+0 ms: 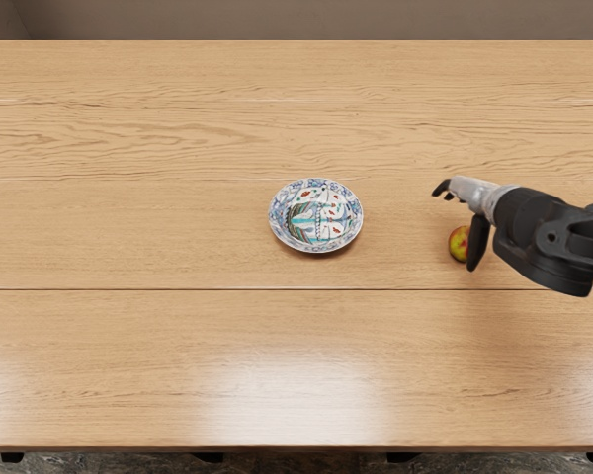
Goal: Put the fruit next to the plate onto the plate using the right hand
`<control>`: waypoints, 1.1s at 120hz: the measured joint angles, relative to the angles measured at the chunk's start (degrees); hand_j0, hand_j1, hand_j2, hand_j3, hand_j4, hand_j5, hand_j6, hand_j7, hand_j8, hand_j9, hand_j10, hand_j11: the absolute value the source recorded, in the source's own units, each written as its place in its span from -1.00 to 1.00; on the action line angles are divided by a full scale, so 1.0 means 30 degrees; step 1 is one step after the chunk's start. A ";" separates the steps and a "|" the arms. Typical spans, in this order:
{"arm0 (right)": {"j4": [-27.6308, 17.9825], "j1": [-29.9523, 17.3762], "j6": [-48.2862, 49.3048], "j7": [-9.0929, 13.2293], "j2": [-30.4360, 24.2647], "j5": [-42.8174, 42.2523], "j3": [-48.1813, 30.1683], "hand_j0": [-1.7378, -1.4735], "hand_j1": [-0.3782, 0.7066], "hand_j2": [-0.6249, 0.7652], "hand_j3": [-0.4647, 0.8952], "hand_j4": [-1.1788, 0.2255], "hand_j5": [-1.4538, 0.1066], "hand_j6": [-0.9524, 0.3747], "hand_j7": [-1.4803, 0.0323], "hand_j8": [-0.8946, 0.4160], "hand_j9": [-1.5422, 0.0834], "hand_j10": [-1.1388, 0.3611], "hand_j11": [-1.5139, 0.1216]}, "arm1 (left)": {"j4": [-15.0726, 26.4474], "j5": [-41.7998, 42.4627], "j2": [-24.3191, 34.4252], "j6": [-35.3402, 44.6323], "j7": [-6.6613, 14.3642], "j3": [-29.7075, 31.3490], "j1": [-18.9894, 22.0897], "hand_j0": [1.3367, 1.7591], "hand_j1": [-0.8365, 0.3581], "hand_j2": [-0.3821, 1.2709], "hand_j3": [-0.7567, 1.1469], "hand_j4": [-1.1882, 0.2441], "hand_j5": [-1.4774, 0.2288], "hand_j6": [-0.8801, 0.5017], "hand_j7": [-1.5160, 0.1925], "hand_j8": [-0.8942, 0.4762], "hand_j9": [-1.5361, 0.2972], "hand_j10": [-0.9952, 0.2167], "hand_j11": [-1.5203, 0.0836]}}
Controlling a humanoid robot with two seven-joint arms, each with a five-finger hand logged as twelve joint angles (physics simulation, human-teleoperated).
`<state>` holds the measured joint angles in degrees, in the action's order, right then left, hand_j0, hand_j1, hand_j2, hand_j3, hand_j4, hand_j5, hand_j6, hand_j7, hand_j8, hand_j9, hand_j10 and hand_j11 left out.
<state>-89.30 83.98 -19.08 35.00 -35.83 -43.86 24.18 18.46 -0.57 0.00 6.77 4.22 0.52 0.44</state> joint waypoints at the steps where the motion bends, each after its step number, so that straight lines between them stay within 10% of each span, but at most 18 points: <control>1: 0.0000 0.0001 -0.0013 0.0000 0.0010 -0.0002 0.0031 -0.40 -0.52 -0.15 -0.32 0.40 0.54 0.13 0.62 0.06 0.58 0.26 0.54 | 0.0000 -0.0001 0.0000 0.0000 0.0000 0.0000 0.0000 0.52 0.98 -0.54 -0.21 0.66 0.73 0.27 0.77 0.31 0.68 0.64 0.90; 132: 0.0223 -0.0385 -0.4184 0.0000 0.1501 0.0020 0.3011 -0.40 -0.18 -0.20 -0.32 0.18 0.29 -0.09 0.36 -0.17 0.34 0.06 0.30 | 0.0000 -0.0002 0.0000 0.0000 0.0000 0.0000 0.0000 0.52 0.98 -0.54 -0.21 0.66 0.73 0.27 0.77 0.31 0.68 0.64 0.90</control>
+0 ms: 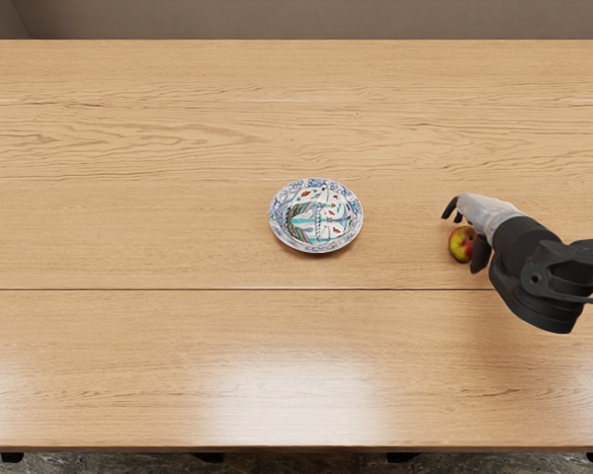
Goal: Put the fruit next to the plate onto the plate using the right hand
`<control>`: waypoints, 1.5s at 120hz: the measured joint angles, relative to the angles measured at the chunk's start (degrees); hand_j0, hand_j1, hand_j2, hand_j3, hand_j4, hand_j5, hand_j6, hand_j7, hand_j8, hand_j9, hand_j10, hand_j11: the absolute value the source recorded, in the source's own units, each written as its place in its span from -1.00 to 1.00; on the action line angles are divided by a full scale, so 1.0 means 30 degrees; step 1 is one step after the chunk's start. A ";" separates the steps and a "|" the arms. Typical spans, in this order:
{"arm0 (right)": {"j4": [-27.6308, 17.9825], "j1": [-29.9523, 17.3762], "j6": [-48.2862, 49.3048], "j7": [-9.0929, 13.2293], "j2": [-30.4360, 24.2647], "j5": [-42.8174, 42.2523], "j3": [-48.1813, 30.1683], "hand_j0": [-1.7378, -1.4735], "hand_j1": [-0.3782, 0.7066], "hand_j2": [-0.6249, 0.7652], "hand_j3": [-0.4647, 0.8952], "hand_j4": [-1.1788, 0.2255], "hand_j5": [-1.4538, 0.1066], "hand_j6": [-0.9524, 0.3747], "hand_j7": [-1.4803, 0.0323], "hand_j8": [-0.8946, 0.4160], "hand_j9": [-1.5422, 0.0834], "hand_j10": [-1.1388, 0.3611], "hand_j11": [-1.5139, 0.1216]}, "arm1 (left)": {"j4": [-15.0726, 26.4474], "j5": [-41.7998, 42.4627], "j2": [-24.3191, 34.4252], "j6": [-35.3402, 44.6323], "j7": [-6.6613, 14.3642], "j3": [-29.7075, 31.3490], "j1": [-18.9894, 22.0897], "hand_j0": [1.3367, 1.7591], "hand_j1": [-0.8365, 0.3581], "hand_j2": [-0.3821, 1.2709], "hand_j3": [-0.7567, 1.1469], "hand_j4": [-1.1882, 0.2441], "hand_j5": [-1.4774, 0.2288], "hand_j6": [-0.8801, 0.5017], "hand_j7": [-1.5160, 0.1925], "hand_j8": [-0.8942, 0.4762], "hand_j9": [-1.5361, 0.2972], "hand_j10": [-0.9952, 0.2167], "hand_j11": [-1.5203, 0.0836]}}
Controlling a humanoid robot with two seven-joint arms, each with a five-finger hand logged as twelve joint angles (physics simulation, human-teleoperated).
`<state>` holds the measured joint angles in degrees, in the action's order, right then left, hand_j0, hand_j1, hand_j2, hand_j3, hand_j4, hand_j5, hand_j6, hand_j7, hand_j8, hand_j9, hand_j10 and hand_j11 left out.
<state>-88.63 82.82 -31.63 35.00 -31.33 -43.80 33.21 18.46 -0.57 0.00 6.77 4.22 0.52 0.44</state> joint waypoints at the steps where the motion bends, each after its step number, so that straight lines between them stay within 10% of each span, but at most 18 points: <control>1: 0.0008 -0.0003 0.0000 0.0000 0.0003 0.0001 0.0000 -0.40 -0.18 -0.20 -0.32 0.18 0.28 -0.09 0.36 -0.17 0.34 0.05 0.30 | 0.0000 0.0001 0.0000 0.0000 0.0000 0.0000 0.0000 0.52 0.98 -0.54 -0.21 0.66 0.73 0.27 0.77 0.31 0.68 0.64 0.90; 66: 0.0150 -0.0444 -0.0145 0.0034 0.0068 -0.0047 -0.0167 -0.34 0.13 -0.24 -0.32 -0.09 -0.05 -0.14 0.03 -0.23 0.02 -0.20 -0.02 | 0.0000 -0.0009 0.0000 -0.0001 -0.0001 -0.0003 0.0000 0.52 0.98 -0.54 -0.21 0.66 0.73 0.27 0.77 0.31 0.68 0.64 0.90; 119: 0.0452 -0.0444 -0.0106 -0.0006 0.0064 0.0234 -0.0757 -0.36 0.18 0.50 -0.31 -0.37 -0.39 -0.32 -0.32 -0.36 -0.33 -0.51 -0.37 | 0.0000 0.0000 0.0000 0.0003 0.0000 -0.0001 0.0000 0.52 0.98 -0.54 -0.21 0.66 0.73 0.27 0.77 0.31 0.68 0.64 0.90; 180: 0.0759 -0.0360 0.0070 -0.0012 0.0081 0.0550 -0.3796 -0.37 0.11 0.55 -0.32 -0.42 -0.50 -0.35 -0.40 -0.40 -0.40 -0.52 -0.44 | 0.0000 -0.0006 0.0000 0.0000 0.0000 0.0001 0.0000 0.52 0.98 -0.54 -0.20 0.66 0.73 0.27 0.77 0.31 0.68 0.64 0.90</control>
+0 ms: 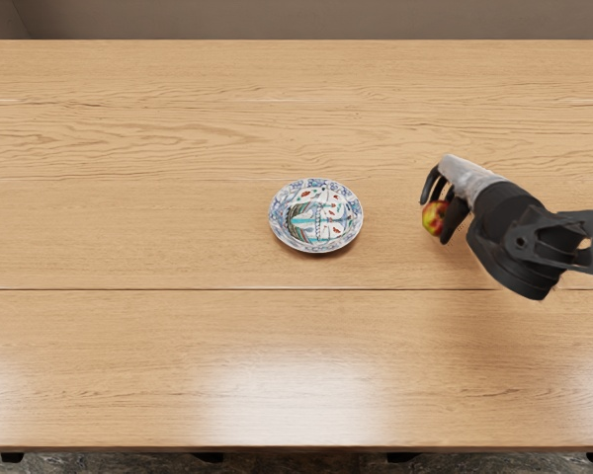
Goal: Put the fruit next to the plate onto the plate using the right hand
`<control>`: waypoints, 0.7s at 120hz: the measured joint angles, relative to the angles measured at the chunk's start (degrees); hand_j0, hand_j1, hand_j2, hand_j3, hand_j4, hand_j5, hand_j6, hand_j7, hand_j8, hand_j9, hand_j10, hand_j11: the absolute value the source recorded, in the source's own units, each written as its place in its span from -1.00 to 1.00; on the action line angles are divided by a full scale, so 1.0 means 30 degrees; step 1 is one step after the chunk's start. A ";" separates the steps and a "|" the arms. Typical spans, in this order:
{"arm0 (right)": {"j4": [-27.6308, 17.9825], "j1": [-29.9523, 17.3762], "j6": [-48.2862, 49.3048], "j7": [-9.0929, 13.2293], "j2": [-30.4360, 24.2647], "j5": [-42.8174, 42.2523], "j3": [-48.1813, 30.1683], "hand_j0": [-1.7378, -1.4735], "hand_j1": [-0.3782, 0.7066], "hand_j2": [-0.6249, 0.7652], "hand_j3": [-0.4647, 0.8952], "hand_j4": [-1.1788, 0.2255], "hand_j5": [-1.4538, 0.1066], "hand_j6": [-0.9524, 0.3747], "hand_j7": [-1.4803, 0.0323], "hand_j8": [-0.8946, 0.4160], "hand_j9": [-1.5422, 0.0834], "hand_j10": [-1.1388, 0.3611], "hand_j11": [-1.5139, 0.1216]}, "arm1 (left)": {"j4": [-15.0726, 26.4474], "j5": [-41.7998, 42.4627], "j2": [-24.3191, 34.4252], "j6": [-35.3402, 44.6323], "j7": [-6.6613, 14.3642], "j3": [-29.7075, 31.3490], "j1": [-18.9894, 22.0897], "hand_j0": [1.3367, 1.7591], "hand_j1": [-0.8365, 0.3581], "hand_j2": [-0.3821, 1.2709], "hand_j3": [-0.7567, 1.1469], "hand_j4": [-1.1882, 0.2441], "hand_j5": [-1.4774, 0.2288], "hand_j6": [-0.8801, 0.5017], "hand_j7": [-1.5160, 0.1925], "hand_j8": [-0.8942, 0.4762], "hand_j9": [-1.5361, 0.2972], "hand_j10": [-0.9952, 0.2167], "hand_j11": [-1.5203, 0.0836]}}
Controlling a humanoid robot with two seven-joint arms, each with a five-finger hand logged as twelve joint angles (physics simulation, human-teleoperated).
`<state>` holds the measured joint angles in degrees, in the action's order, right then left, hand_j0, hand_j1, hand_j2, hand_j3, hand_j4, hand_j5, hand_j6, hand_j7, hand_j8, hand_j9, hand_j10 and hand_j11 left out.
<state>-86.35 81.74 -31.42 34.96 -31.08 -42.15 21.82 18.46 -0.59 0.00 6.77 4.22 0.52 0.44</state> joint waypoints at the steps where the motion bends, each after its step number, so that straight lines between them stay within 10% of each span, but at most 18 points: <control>1: 0.0005 0.0004 0.0002 0.0000 0.0001 0.0001 -0.0059 -0.37 0.11 0.56 -0.32 -0.42 -0.50 -0.35 -0.40 -0.40 -0.40 -0.52 -0.44 | 0.0000 -0.0001 0.0000 0.0000 0.0000 0.0000 0.0000 0.52 0.98 -0.54 -0.20 0.66 0.73 0.27 0.77 0.31 0.68 0.64 0.90; 84: 0.3372 0.1303 0.0021 -0.0003 0.6010 0.1543 -0.2271 -0.39 0.30 0.75 -0.32 -0.43 -0.58 -0.23 -0.44 -0.29 -0.46 -0.54 -0.50 | 0.0000 -0.0004 0.0000 0.0000 0.0000 0.0001 0.0000 0.52 0.98 -0.54 -0.20 0.66 0.73 0.27 0.77 0.31 0.68 0.64 0.90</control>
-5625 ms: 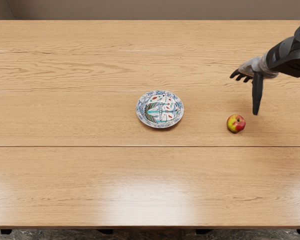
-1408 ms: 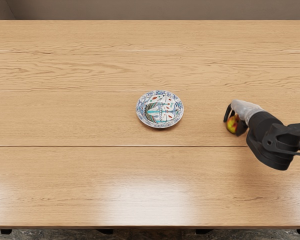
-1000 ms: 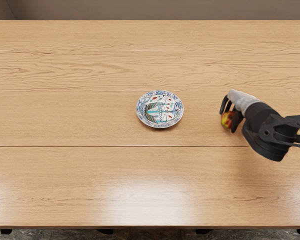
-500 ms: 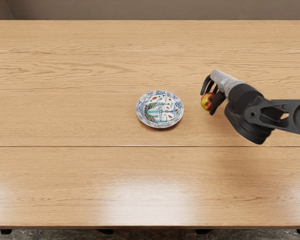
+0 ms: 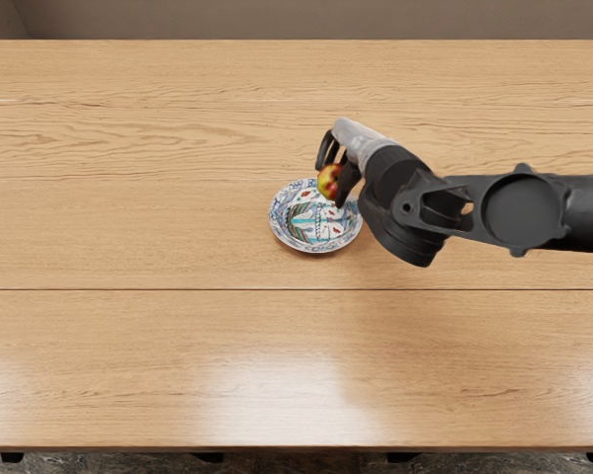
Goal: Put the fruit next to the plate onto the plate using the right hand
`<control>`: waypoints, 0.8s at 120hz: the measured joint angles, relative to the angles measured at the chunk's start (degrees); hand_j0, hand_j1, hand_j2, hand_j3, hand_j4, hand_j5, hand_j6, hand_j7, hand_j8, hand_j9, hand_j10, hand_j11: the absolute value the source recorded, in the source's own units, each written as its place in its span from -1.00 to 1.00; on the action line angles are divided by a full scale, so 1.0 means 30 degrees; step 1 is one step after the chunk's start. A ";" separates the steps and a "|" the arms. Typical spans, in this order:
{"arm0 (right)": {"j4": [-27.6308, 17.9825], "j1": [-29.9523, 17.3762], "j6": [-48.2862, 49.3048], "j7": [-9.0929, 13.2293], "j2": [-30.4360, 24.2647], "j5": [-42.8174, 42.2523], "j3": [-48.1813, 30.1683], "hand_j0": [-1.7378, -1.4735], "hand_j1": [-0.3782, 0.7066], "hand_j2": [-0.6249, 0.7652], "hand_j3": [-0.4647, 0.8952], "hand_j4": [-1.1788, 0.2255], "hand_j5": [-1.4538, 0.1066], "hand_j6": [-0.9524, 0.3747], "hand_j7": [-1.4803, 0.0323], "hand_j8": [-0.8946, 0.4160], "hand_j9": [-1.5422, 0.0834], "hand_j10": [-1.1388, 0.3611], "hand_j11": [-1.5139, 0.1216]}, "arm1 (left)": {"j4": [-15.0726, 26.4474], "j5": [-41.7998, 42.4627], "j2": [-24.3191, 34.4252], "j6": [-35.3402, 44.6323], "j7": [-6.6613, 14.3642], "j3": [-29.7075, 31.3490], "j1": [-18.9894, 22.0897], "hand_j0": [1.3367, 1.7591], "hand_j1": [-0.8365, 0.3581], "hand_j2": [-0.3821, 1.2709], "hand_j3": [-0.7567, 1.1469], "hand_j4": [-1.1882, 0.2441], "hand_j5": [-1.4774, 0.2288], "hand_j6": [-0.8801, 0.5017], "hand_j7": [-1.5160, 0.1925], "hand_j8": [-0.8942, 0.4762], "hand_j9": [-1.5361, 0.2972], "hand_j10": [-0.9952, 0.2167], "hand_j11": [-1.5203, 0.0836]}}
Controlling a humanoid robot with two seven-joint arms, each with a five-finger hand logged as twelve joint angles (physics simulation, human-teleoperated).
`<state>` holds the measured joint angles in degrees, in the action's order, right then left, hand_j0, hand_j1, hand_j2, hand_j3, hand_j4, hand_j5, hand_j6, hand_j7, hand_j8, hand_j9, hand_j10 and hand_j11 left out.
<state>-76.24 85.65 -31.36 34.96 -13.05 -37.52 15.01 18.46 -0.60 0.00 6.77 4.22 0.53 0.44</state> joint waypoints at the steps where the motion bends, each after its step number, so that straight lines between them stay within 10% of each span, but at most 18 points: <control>1: 0.0095 -0.0004 -0.0001 -0.0001 0.0100 0.0004 0.0005 -0.39 0.30 0.75 -0.32 -0.43 -0.58 -0.23 -0.44 -0.29 -0.46 -0.54 -0.50 | 0.0000 -0.0001 0.0000 0.0000 0.0000 0.0000 0.0000 0.52 0.98 -0.54 -0.20 0.66 0.73 0.27 0.77 0.31 0.68 0.64 0.90; 66: 0.2189 -0.1919 -0.0018 -0.0016 0.1821 -0.0145 0.0198 -0.39 0.21 0.69 -0.32 -0.43 -0.55 -0.30 -0.43 -0.35 -0.46 -0.52 -0.50 | 0.0000 0.0009 0.0000 0.0000 0.0000 -0.0001 -0.0013 0.52 0.98 -0.54 -0.20 0.66 0.73 0.27 0.77 0.31 0.68 0.64 0.90; 96: 0.1192 -0.1965 0.0775 0.0012 0.0810 0.0191 -0.1734 -0.39 -0.57 0.13 -0.32 0.33 0.42 0.19 0.52 0.13 0.47 0.19 0.43 | 0.0000 0.0012 0.0000 0.0000 0.0000 0.0000 0.0000 0.52 0.98 -0.54 -0.20 0.66 0.73 0.27 0.77 0.31 0.68 0.64 0.90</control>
<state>-72.66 79.76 -29.03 34.99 -10.62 -36.95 9.81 18.46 -0.56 0.00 6.77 4.22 0.53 0.44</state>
